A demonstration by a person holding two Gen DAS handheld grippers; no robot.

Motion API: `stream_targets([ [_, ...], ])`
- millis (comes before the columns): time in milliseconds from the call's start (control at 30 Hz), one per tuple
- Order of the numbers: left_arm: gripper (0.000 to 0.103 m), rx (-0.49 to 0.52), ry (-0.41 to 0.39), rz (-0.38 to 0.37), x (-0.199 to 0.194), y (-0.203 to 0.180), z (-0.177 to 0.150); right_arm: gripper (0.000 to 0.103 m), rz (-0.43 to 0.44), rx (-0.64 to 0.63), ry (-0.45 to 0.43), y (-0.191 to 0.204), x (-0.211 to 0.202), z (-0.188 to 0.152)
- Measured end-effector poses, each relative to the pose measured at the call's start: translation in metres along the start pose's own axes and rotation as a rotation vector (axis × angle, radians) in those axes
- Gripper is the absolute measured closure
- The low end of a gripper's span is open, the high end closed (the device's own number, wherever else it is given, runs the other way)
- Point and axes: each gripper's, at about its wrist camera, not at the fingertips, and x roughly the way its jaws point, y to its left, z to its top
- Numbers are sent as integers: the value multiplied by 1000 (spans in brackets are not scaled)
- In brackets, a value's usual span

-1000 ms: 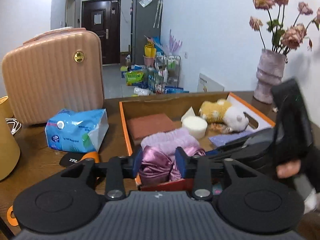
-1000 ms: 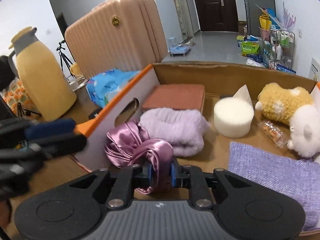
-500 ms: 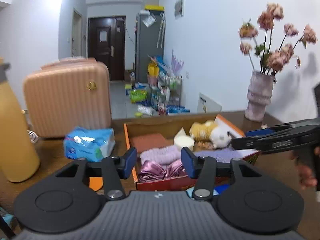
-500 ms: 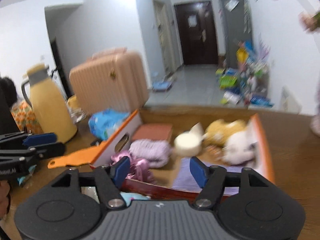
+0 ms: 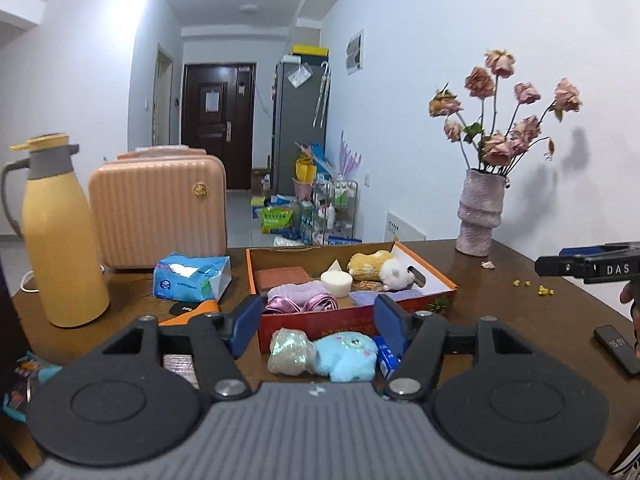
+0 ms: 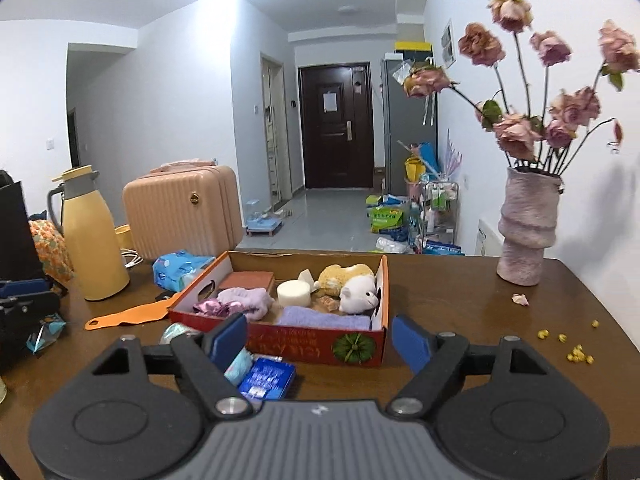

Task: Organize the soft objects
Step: 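Withdraw both grippers from the box back over the table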

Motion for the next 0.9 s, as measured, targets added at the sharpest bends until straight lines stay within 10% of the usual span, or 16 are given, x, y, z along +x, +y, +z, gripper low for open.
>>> stream_targets([
  [467, 20, 19, 59, 30, -105, -20, -117, 10, 73, 36, -47, 58, -113, -135],
  [900, 18, -18, 151, 22, -93, -15, -148, 10, 54, 37, -13, 75, -108, -186],
])
